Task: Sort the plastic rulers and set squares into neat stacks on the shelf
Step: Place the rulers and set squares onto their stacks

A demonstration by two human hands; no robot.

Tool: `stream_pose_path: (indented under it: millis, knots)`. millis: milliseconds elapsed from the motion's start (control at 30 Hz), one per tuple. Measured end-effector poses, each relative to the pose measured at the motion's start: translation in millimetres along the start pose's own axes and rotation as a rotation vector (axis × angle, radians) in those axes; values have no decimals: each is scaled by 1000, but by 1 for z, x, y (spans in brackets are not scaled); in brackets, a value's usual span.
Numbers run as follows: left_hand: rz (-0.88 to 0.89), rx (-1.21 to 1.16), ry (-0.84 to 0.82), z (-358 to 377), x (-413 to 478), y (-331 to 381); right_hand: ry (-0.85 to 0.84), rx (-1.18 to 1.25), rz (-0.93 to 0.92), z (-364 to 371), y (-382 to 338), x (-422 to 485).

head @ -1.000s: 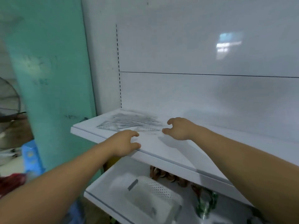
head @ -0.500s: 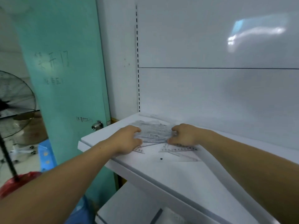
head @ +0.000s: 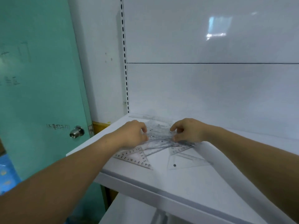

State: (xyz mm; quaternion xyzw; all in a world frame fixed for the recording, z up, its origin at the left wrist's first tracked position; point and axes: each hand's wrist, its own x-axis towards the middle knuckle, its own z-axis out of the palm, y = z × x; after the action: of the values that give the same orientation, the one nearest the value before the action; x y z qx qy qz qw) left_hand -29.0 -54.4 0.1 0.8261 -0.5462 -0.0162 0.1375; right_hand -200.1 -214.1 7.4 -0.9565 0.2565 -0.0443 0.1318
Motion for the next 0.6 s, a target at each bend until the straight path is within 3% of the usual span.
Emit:
stream_pose_path:
  millis: [300,600]
  knots:
    - [118,-98,-29,-2,-7,-13,220,-26,180,12,-5,-40]
    - [84,-64,13,-1,-8,-6,162,-82,248,21,2,-55]
